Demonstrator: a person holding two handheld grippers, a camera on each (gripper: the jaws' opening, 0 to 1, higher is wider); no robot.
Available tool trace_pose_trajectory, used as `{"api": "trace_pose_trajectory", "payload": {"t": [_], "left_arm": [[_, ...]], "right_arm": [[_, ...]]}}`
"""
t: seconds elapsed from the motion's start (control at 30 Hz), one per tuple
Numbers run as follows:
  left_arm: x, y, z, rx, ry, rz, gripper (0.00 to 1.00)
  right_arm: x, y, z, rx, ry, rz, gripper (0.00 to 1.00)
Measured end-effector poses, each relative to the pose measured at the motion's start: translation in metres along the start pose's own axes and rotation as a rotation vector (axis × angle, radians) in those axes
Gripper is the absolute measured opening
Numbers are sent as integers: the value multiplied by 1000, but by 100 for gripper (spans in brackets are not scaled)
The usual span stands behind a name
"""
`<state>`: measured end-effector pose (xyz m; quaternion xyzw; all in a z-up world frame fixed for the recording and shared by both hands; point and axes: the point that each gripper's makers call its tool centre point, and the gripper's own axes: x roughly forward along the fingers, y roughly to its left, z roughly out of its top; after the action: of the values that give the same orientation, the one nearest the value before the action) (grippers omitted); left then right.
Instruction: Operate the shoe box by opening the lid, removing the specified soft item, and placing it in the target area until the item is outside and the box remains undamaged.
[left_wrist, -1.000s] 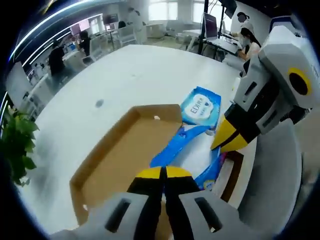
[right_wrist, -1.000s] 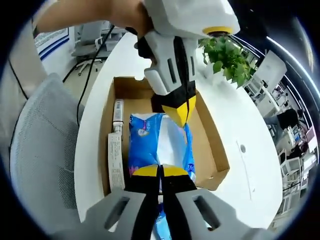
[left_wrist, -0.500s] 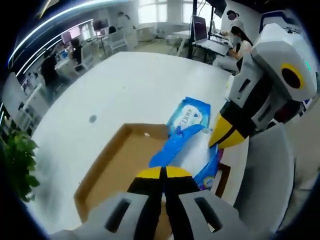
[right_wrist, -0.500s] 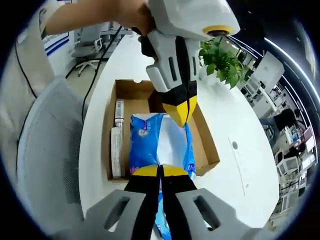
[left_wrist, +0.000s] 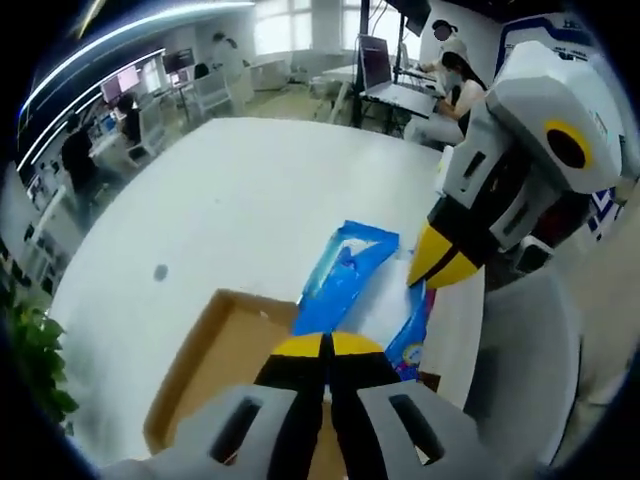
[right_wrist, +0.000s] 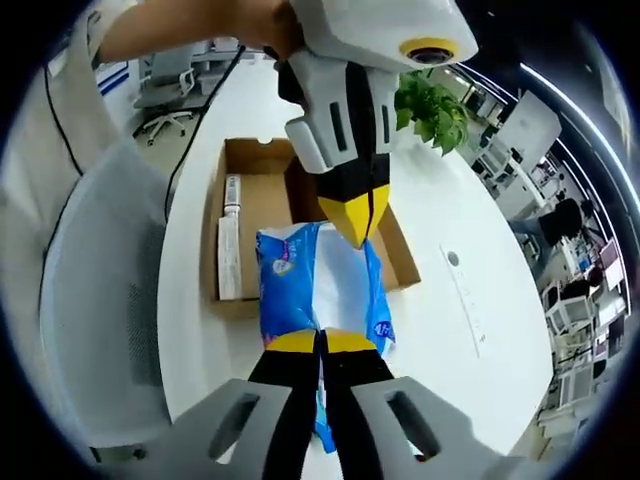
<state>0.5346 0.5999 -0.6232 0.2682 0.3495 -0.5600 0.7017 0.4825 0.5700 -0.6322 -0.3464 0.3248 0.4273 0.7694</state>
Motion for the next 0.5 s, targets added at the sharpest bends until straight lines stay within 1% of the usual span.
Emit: {"api": "trace_pose_trajectory", "payload": {"t": [0.13,0.37,0.5], "left_arm": [[8,-7,10,13,-2,-15,0],[25,-17,23,48,7,-41,0],[33,-20,31,56,5,-50,0]], "right_arm": [[-5,-4,-13,14,17,-6,0],[-12,-6,-33,19,48,-8,0],[-16,-10,-45,36,59,-14,0]]}}
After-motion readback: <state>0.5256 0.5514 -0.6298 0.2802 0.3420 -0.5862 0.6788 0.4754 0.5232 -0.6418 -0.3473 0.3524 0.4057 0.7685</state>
